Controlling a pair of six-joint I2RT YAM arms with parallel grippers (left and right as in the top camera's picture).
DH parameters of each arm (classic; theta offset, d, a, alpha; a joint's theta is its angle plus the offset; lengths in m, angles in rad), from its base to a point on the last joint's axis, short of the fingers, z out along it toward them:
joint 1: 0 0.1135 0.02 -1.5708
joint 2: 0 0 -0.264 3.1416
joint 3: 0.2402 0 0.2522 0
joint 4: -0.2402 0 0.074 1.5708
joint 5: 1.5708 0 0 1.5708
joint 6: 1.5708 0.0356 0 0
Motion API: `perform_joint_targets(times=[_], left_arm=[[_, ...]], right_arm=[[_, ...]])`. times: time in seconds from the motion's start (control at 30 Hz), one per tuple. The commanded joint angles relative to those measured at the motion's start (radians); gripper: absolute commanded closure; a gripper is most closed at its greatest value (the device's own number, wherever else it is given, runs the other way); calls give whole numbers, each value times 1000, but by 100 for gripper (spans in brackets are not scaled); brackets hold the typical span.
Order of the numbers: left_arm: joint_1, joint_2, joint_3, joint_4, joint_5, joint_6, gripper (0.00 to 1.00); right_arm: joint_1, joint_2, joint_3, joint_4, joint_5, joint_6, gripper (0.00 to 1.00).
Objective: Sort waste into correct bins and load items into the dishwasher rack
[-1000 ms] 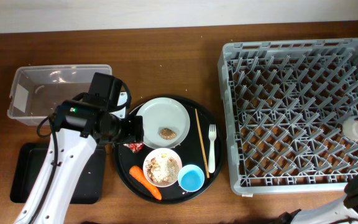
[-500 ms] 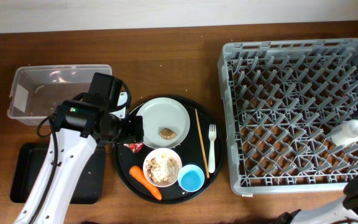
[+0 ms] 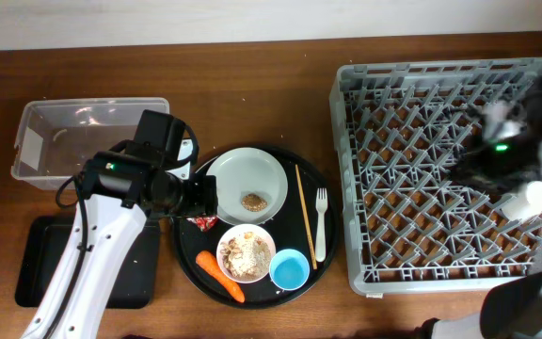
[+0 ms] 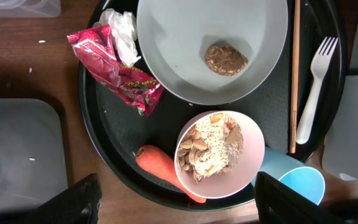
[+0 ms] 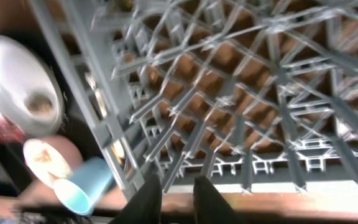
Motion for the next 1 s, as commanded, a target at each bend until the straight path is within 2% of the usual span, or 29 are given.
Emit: perform_joint_targets(times=[0.0, 0.17, 0.43, 0.93, 0.97], left_arm=[[-4, -3, 1, -1, -6, 12, 22], [-4, -3, 1, -2, -3, 12, 22], [-4, -3, 1, -44, -3, 12, 22], [-39, -3, 1, -71, 12, 12, 22], [-47, -3, 1, -70, 12, 12, 22]], right_arm=[[160, -9, -116, 50, 57, -29, 84], [337, -9, -268, 174, 67, -15, 85], [491, -9, -408, 316, 104, 108, 84], [528, -9, -431, 376, 66, 113, 84], [527, -9, -431, 375, 67, 112, 81]])
